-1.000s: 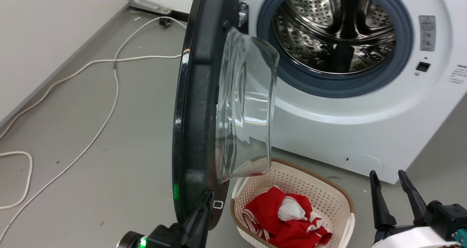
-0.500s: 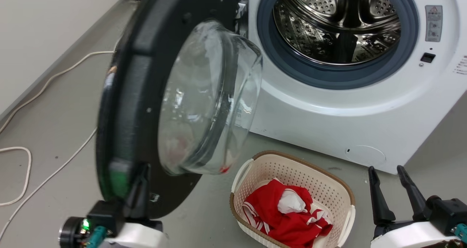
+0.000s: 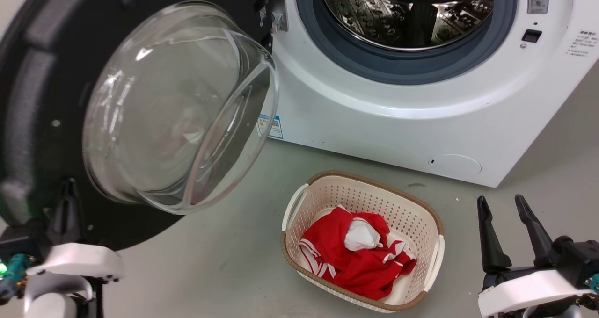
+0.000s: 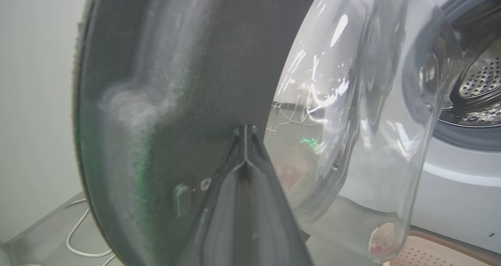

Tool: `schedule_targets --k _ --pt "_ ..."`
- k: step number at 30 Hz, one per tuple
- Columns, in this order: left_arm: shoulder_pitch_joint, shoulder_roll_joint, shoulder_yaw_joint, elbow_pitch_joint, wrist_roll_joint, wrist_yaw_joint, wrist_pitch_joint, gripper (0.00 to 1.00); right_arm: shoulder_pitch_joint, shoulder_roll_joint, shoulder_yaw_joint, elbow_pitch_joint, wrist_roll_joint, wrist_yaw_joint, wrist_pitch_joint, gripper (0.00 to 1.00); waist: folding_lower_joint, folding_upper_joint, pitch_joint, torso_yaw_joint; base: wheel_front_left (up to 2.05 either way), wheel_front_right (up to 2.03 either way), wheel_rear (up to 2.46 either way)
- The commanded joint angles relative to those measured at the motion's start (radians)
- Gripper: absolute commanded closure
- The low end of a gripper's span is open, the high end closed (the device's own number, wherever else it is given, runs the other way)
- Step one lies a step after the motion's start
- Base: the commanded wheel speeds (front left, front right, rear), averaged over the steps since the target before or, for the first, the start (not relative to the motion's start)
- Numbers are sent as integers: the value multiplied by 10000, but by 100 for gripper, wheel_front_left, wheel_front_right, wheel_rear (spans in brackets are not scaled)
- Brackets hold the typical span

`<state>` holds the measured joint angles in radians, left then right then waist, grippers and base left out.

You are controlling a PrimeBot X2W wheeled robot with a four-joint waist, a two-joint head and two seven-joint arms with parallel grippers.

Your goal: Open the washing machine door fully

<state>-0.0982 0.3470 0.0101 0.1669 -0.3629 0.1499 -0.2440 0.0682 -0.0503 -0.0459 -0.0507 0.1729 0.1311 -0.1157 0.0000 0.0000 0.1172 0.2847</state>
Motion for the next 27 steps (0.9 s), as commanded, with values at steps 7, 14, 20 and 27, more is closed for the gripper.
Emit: schedule_targets --k 7,14,20,27 --pt "-856 648 823 1200 -334 -140 -148 100 -337 8 -30 4 -75 -7 -28 0 0 0 353 -140 0 0 0" --pt "-1068 750 1139 1966 -363 -340 -211 100 -379 8 2 130 31 -7 -51 0 0 0 288 -195 0 0 0" --pt "-279 316 1237 1389 60 -228 -229 100 -209 8 77 365 102 -7 -160 0 0 0 -111 -316 0 0 0" --pt "1222 -507 1002 -345 894 -57 -212 100 20 6 124 480 132 -7 -181 0 0 0 -667 -433 0 0 0"
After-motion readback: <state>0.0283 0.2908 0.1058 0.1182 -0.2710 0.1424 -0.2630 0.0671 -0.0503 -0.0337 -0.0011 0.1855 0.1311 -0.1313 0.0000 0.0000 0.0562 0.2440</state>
